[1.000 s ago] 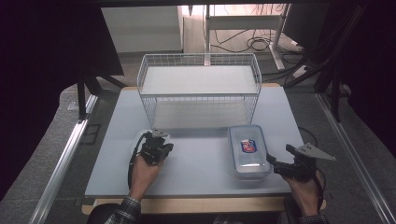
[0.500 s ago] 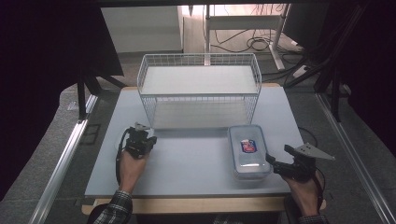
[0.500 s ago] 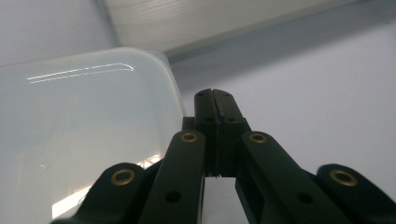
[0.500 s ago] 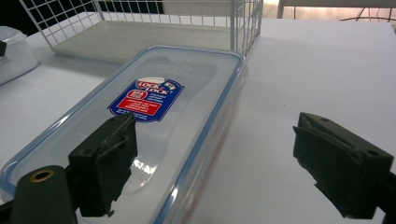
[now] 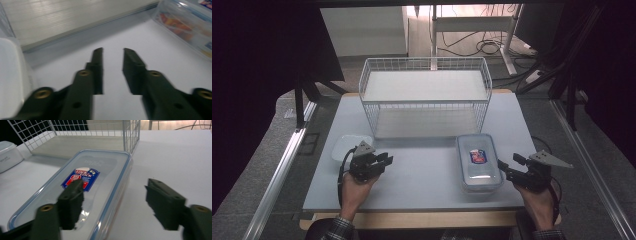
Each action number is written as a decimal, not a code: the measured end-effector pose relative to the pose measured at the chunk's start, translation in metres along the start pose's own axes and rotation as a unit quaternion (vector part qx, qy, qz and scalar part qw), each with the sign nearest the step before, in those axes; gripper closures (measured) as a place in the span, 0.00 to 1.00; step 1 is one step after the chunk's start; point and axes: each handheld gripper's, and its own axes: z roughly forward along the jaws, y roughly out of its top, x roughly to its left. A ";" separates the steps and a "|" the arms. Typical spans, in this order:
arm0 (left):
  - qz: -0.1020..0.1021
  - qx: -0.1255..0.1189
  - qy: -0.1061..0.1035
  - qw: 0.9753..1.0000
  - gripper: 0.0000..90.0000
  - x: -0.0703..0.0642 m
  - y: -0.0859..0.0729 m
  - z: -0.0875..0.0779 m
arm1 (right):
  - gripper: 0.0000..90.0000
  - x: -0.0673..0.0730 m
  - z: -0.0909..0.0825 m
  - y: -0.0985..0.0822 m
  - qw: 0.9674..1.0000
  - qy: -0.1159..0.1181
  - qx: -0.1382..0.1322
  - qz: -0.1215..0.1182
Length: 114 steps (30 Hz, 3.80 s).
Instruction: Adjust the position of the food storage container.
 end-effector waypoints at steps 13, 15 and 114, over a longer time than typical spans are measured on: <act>0.019 -0.007 -0.018 1.000 0.23 -0.006 -0.018 0.006 | 0.98 -0.017 0.038 0.027 0.994 -0.043 0.096 -0.029; 0.025 -0.005 -0.015 1.000 0.23 -0.007 -0.019 0.007 | 0.98 -0.017 0.044 0.028 0.993 -0.039 0.106 -0.028; 0.009 0.081 -0.003 0.997 1.00 -0.011 0.004 0.053 | 0.98 0.055 0.095 0.009 0.979 0.096 0.164 -0.073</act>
